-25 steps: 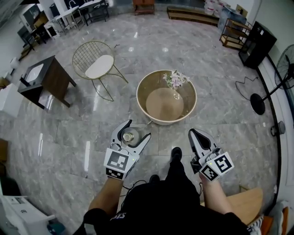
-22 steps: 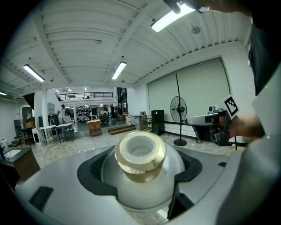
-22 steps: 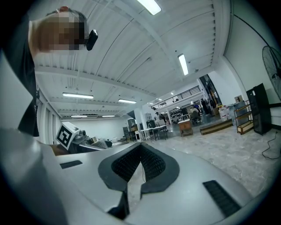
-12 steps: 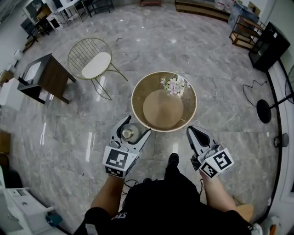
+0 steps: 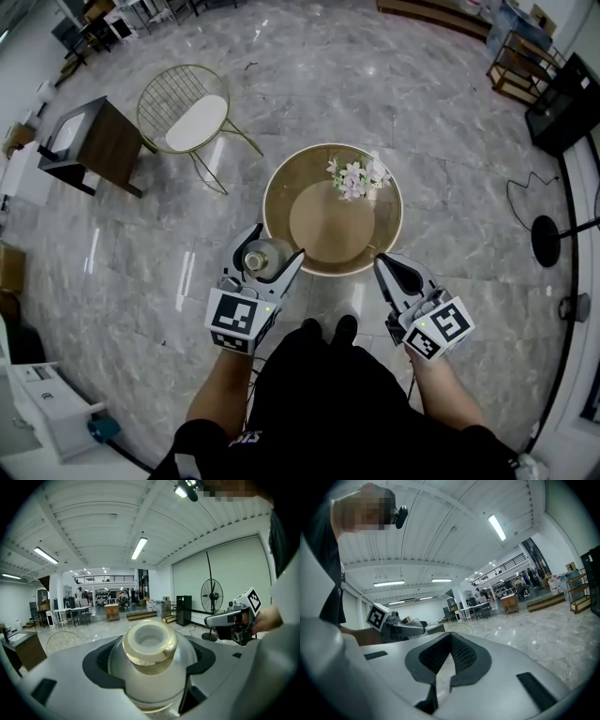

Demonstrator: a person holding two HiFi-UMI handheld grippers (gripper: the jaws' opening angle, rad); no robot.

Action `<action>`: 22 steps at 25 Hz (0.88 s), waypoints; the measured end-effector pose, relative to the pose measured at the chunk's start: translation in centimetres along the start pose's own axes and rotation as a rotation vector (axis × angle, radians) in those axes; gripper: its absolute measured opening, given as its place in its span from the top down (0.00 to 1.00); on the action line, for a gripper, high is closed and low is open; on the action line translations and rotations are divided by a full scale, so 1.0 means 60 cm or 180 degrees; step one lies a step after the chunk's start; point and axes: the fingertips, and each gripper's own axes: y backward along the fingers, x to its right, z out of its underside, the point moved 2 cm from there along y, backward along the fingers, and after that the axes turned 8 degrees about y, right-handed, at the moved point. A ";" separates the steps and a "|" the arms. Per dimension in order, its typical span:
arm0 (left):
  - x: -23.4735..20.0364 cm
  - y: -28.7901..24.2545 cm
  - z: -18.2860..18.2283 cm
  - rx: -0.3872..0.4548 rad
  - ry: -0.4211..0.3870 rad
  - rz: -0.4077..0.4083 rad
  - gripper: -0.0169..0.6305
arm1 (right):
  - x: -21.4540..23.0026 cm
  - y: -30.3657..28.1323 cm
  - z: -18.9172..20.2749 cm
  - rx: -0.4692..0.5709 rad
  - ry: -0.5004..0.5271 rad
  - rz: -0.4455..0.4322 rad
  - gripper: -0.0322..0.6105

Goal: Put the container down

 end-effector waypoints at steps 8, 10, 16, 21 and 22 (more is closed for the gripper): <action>-0.094 -0.049 0.005 -0.0033 0.0015 0.0021 0.43 | 0.041 -0.112 -0.016 -0.0133 0.0087 0.0024 0.93; -0.125 -0.060 0.008 -0.0031 -0.0002 0.0031 0.43 | 0.046 -0.148 -0.014 -0.0171 0.0089 0.0031 0.93; -0.201 -0.099 0.040 -0.0169 0.0118 0.0023 0.43 | 0.044 -0.236 0.014 -0.0396 -0.0008 -0.0077 0.93; -0.235 -0.172 0.082 -0.0305 0.0211 0.0032 0.43 | 0.097 -0.291 0.062 -0.0548 -0.0001 -0.0142 0.93; -0.238 -0.189 0.092 -0.0340 0.0212 0.0047 0.43 | 0.110 -0.301 0.076 -0.0595 0.0001 -0.0155 0.93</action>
